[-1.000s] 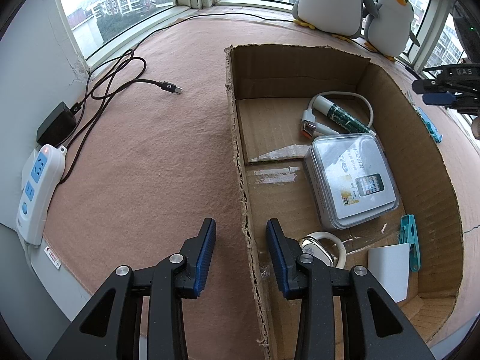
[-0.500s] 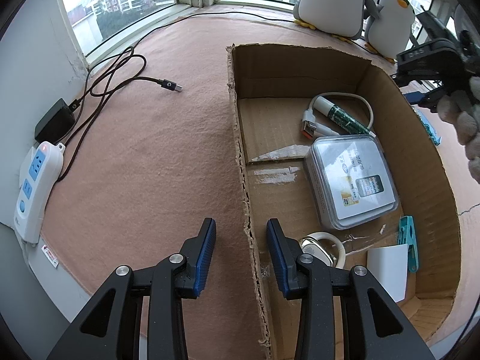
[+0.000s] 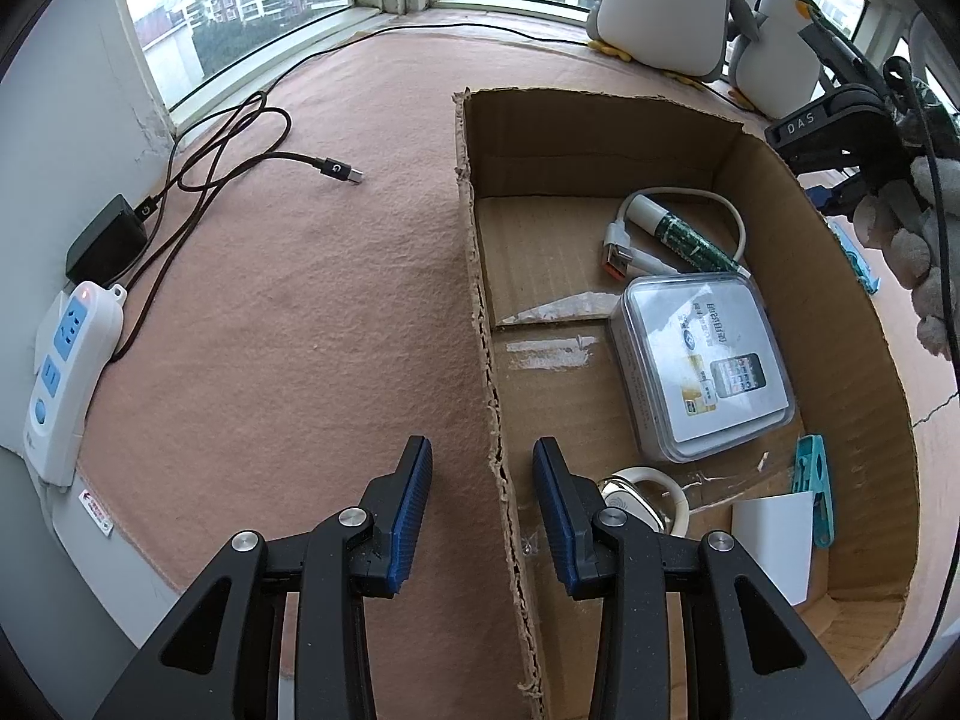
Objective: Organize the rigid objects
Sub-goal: 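Move the right gripper to the patterned lighter and grasp it, then carry the patterned lighter into the box and open the right gripper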
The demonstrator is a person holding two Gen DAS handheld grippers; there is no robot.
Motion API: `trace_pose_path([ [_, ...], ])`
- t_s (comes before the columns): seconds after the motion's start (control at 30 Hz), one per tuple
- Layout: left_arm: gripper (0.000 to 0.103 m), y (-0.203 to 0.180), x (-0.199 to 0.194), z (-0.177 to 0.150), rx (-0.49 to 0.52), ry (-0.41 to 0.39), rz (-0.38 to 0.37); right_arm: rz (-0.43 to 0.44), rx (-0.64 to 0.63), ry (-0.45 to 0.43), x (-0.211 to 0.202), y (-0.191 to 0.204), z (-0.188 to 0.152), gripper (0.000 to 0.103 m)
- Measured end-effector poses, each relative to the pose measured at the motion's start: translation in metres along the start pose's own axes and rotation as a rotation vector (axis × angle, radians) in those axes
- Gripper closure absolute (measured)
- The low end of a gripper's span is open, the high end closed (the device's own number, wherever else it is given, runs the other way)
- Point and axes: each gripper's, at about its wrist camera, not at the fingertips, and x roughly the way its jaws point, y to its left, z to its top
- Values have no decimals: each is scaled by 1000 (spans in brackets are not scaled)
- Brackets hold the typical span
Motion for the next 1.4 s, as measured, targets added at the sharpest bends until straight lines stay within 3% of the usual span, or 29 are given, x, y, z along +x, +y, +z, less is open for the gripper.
trace_pose_path([
  [0.33, 65, -1, 0, 0, 5, 0, 2, -73, -136, 25, 4, 17, -3, 67],
  [0.63, 65, -1, 0, 0, 5, 1, 0, -106, -196, -4, 4, 24, -10, 88],
  [1.1, 65, -3, 1, 1, 7, 0, 2, 47, -123, -75, -27, -15, -30, 88],
  [1.4, 65, -4, 0, 0, 12, -1, 5, 147, -133, -168, -74, -9, -51, 88],
])
